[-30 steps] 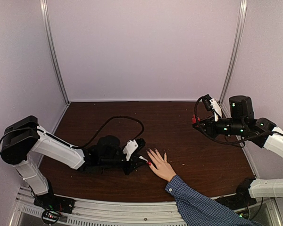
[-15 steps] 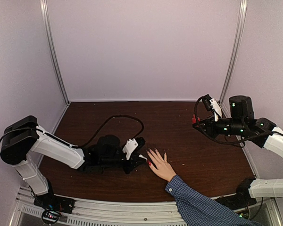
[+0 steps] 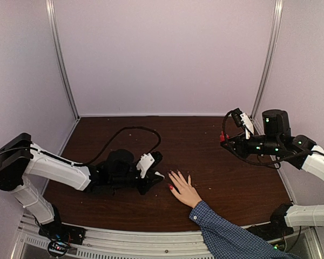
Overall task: Paint the nails
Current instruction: Paint the nail with the hand.
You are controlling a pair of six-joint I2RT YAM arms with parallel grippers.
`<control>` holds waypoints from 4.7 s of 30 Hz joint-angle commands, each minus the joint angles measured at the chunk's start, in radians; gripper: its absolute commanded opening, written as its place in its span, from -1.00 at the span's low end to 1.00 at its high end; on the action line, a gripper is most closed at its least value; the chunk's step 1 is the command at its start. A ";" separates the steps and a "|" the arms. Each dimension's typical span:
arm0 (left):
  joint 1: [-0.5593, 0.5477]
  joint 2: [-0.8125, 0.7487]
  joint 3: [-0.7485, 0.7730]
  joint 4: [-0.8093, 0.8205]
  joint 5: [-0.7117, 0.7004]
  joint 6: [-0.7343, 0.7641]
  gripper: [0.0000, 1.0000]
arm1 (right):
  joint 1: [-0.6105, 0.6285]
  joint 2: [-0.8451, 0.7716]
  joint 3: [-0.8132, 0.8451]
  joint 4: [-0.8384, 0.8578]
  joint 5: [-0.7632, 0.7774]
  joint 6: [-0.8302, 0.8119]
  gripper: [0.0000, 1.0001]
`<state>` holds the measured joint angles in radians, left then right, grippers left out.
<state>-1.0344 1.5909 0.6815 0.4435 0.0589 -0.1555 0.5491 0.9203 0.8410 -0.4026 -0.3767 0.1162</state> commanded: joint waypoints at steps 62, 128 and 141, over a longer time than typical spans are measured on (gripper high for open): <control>-0.213 0.182 0.593 -0.768 -0.429 -0.518 -1.00 | -0.009 -0.102 0.006 -0.022 0.093 0.003 -1.00; -0.214 0.231 0.598 -0.808 -0.429 -0.565 -1.00 | -0.009 -0.103 0.003 -0.022 0.092 0.003 -1.00; -0.214 0.243 0.609 -0.809 -0.427 -0.561 -1.00 | -0.009 -0.101 0.003 -0.022 0.092 0.004 -1.00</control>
<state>-1.2510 1.8160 1.2556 -0.3721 -0.3630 -0.7078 0.5491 0.8272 0.8410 -0.4343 -0.2909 0.1165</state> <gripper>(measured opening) 0.158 0.190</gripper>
